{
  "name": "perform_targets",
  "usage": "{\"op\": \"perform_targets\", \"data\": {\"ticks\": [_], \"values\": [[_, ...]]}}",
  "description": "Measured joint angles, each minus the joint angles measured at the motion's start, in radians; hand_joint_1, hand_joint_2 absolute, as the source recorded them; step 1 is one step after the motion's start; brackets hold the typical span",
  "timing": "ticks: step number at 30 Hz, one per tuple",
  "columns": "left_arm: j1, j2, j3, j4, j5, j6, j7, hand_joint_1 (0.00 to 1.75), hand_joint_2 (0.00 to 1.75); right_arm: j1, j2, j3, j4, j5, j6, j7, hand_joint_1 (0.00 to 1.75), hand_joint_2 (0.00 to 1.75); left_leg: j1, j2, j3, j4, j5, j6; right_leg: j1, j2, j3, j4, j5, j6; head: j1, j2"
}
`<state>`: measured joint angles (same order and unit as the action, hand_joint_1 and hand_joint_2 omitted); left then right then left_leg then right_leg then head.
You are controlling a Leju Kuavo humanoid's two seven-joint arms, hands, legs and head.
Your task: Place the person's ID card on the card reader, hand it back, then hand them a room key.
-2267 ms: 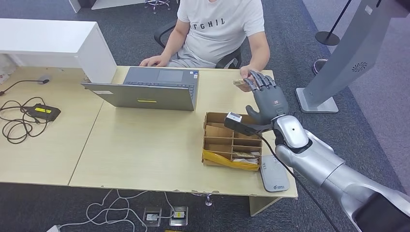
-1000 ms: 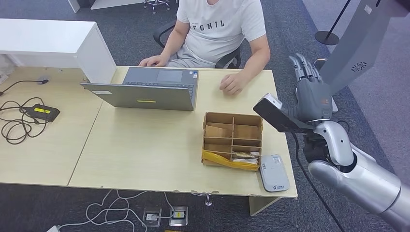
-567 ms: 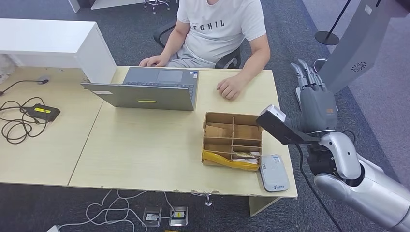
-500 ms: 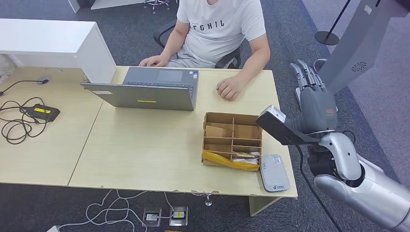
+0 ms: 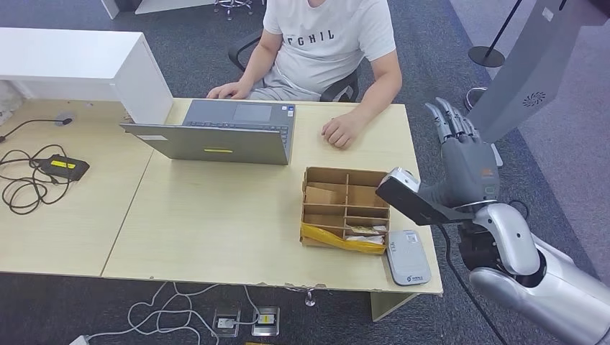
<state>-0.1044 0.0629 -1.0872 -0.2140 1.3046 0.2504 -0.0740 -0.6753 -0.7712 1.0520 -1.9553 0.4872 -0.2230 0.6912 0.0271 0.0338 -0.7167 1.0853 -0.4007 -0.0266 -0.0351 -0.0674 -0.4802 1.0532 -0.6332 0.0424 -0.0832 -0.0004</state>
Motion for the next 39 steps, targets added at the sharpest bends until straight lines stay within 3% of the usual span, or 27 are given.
{"op": "perform_targets", "data": {"ticks": [6,12,39], "values": [[0.0,-0.004,0.0,0.0,0.009,0.009,-0.004,0.0,0.0,0.109,0.002,-0.025,-0.019,0.08,0.048,0.001,0.0,1.75,0.0,0.0,0.0,0.0,-0.001,0.0,0.0,-0.001,0.001,-0.001,0.0,0.0,0.0,0.0],[0.0,-0.005,0.0,0.0,0.019,0.012,-0.017,0.0,0.0,0.203,0.013,-0.047,-0.011,0.16,0.004,0.003,0.0,1.75,0.0,0.0,0.0,-0.001,-0.001,0.0,0.0,0.0,0.002,-0.002,0.0,0.0,0.0,0.0],[-0.001,-0.016,0.001,0.0,0.039,0.032,-0.017,0.0,0.0,0.212,0.071,0.022,0.078,0.058,-0.041,-0.014,0.0,1.75,0.0,-0.001,0.0,-0.002,-0.001,0.0,0.0,-0.001,0.002,-0.003,0.0,0.0,0.0,0.0]]}}
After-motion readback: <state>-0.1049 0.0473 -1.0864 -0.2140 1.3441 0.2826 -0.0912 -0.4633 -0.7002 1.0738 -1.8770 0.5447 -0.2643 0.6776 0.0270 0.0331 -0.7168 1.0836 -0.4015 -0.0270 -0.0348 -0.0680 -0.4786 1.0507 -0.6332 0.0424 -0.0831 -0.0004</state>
